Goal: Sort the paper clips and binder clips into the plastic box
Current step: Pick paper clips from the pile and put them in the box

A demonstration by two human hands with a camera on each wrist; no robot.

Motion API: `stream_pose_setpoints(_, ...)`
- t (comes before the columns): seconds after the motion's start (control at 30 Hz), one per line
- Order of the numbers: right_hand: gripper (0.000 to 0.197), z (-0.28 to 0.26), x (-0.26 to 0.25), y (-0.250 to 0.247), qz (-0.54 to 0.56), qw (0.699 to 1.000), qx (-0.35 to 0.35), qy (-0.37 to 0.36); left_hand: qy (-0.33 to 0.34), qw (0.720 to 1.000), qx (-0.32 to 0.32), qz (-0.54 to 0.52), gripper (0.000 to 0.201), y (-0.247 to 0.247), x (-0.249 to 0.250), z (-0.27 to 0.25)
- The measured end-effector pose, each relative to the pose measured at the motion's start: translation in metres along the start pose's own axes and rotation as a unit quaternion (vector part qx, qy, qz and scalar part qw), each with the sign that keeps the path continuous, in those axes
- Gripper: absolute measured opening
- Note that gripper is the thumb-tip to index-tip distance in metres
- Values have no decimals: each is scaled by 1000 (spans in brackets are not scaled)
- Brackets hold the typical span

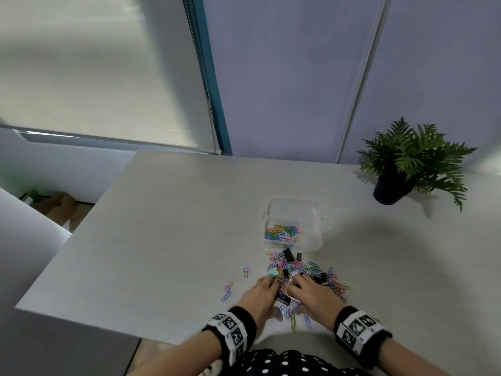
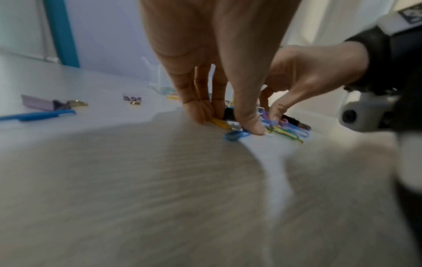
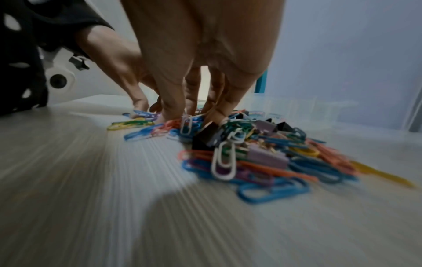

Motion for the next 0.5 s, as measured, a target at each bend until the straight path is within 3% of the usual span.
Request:
stream_pose_setpoints(0.13,22,8,1,-3,37,999,23,0,-15,999,51,-14,24,-11,-6,4)
stream_pose_setpoints(0.33,3,11,13,-14,144,989,39,1,-1,999,44,-13,20,-15,-7,4)
stream_pose_setpoints(0.43,5,8,25,-16,217,975,50,15,-5,999,29,-33,18,-16,-24,7)
stream_pose_setpoints(0.5,10,2,33,-20,300,950,78,29,2,998,18,-62,23,-17,-37,8)
Point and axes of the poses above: each hand's wrist, its own z-axis towards the middle knuckle, its own y-axis out of the palm, x = y × z, the point moved 7 cm from there along z, towards the middle knuckle, and after that the axes turned 13 degrees about -x, right-handed, at the moved point
